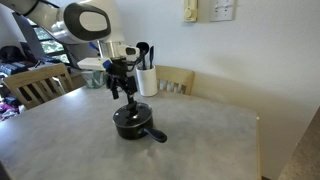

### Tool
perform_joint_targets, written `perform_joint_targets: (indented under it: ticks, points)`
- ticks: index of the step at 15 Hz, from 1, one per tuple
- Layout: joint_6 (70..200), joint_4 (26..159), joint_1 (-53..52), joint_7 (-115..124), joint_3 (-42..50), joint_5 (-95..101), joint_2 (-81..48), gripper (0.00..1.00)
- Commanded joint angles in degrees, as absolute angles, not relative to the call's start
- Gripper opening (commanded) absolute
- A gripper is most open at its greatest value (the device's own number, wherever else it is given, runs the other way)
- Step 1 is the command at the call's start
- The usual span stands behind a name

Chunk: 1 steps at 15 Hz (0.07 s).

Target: Place the lid on the pot

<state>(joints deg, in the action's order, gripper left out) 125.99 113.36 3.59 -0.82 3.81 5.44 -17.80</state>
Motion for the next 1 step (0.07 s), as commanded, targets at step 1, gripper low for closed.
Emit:
perform_joint_targets:
  ticks: [1]
  points:
    - [126.02, 113.28, 3.56, -0.83, 3.81, 5.42, -17.78, 1.00]
